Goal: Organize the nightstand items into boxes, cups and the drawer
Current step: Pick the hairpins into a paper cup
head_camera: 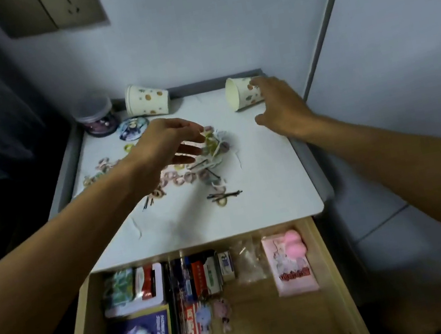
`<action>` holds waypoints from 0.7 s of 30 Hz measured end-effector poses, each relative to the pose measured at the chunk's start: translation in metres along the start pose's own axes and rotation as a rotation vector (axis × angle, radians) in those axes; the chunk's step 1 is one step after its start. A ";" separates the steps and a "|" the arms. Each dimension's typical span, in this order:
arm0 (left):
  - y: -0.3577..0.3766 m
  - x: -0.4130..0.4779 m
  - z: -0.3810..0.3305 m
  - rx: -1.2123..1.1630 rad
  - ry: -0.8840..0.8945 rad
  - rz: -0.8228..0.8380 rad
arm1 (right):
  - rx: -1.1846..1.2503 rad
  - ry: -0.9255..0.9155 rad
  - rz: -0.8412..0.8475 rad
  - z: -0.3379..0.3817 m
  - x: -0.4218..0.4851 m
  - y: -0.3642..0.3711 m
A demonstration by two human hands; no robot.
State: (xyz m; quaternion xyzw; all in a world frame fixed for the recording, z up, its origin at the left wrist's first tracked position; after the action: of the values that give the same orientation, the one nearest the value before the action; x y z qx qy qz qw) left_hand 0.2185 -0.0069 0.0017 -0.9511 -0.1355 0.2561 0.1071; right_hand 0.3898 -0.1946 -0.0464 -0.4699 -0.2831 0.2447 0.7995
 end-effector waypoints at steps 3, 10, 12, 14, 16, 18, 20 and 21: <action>0.007 0.036 -0.013 -0.006 -0.011 0.005 | -0.025 -0.067 0.037 -0.015 0.039 0.005; 0.018 0.078 -0.014 -0.091 -0.031 -0.032 | -0.198 -0.210 0.040 -0.028 0.080 0.019; 0.019 0.075 -0.010 -0.122 -0.019 -0.056 | -0.145 -0.186 -0.017 -0.016 0.073 0.013; 0.016 0.068 -0.005 -0.129 0.016 -0.092 | 0.088 -0.162 -0.083 0.010 0.057 0.003; 0.014 0.053 0.001 -0.109 0.052 -0.086 | 0.472 -0.118 -0.109 0.040 0.029 -0.008; 0.014 0.028 0.007 -0.099 0.097 -0.020 | 0.746 -0.051 -0.058 0.068 -0.003 -0.012; 0.015 -0.005 0.015 -0.066 0.143 0.023 | 0.859 0.008 0.012 0.090 -0.036 -0.008; 0.016 -0.021 0.021 -0.041 0.165 0.020 | 0.886 0.022 0.040 0.101 -0.051 -0.004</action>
State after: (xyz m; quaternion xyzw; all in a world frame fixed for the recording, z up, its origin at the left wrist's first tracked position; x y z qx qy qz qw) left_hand 0.1935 -0.0256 -0.0105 -0.9723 -0.1221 0.1751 0.0957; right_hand 0.2846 -0.1679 -0.0145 -0.0896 -0.1332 0.3527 0.9219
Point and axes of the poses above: each hand's wrist, its own x-axis towards the middle knuckle, its own y-axis out of the palm, z = x × y, the point moved 1 cm from there along x, towards the middle knuckle, and after that the axes turned 13 degrees about -y, right-handed, at the moved point
